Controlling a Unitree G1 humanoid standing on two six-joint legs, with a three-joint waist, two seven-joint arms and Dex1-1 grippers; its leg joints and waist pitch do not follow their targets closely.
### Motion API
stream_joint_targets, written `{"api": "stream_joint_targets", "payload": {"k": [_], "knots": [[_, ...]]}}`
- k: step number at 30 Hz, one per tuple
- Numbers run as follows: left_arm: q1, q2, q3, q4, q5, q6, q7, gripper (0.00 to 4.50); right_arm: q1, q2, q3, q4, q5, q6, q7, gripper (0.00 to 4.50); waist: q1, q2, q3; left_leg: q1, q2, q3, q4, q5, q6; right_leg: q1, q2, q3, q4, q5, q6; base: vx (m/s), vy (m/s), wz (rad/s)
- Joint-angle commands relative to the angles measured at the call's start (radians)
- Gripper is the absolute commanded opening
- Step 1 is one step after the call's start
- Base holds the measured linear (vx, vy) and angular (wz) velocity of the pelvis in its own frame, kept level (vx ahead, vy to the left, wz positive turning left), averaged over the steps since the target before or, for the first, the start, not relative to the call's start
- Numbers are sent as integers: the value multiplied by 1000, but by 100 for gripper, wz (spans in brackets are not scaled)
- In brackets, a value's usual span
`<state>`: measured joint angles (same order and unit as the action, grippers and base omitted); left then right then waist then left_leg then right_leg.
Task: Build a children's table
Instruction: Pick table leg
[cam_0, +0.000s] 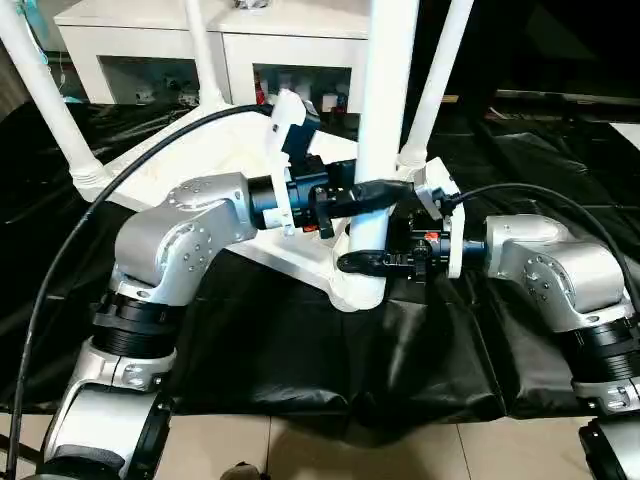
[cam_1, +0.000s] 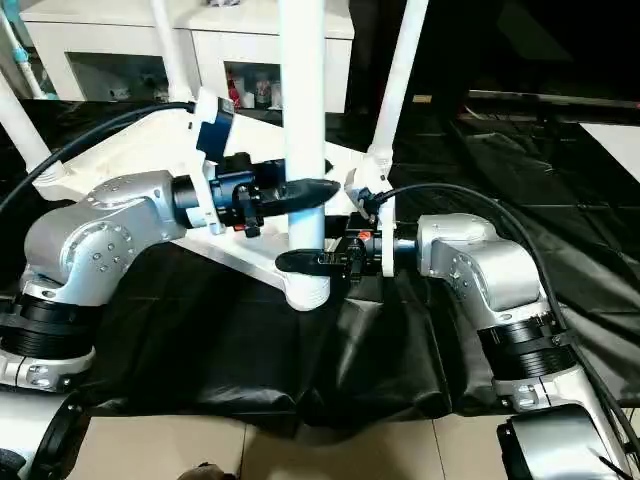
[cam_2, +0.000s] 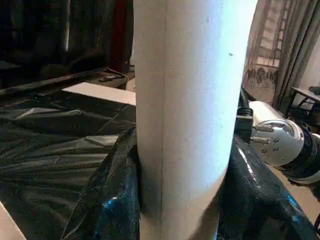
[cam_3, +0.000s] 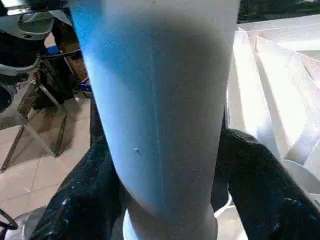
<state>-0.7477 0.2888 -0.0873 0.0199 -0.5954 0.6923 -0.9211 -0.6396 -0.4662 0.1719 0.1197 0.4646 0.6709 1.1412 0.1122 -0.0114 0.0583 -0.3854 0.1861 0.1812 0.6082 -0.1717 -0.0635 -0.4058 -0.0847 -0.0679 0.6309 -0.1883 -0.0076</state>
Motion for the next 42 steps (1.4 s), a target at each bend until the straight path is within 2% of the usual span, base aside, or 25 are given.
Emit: {"api": "stream_joint_targets", "payload": {"k": [1,9,14,20,21,22,40,41,42], "knots": [[-11,4,-5,-16,-4,-6,-13,185,-13,-10,9,-20,5,10,7,267,0,-11,-78,15,37,-10,-62,-112,38,60,-56,45,-63,-105,-223,0,0,0],[-19,-3,-5,-6,-2,-16,-18,185,-6,-12,12,-23,6,15,22,197,1,-10,-78,16,37,-10,-62,-111,38,60,-56,45,-62,-97,-228,0,0,0],[-20,-7,-3,-6,-3,-16,-21,185,0,-9,10,-24,8,15,28,189,1,-10,-78,16,37,-11,-62,-113,36,60,-56,45,-62,-101,-226,0,0,0],[-16,-4,-3,-12,-5,-16,-25,185,4,-3,10,-20,-10,-13,14,189,1,-9,-78,16,37,-10,-61,-111,38,60,-55,45,-62,-93,-229,0,0,0],[-16,-3,-3,-13,-5,-16,-25,185,3,-2,9,-18,-11,-11,10,244,1,-9,-79,16,37,-10,-61,-110,38,60,-56,45,-61,-90,-230,0,0,0],[-16,-3,-3,-13,-4,-16,-26,185,3,-2,9,-18,-10,-9,11,258,1,-10,-79,15,36,-11,-61,-109,38,61,-56,45,-61,-89,-230,0,0,0],[-20,-4,-5,-9,-2,-26,-47,185,10,-6,8,-32,8,8,30,258,1,-7,-79,16,37,-11,-61,-111,38,61,-56,45,-61,-82,-236,0,0,0],[-19,-6,-4,-10,-4,-26,-46,185,10,-6,8,-32,9,9,29,229,1,-7,-79,16,37,-11,-61,-112,38,61,-56,44,-60,-81,-236,0,0,0],[-19,-6,-4,-11,-4,-27,-46,185,11,-5,8,-32,9,9,29,229,1,-8,-80,16,37,-11,-61,-110,38,61,-56,44,-60,-80,-236,0,0,0]]}}
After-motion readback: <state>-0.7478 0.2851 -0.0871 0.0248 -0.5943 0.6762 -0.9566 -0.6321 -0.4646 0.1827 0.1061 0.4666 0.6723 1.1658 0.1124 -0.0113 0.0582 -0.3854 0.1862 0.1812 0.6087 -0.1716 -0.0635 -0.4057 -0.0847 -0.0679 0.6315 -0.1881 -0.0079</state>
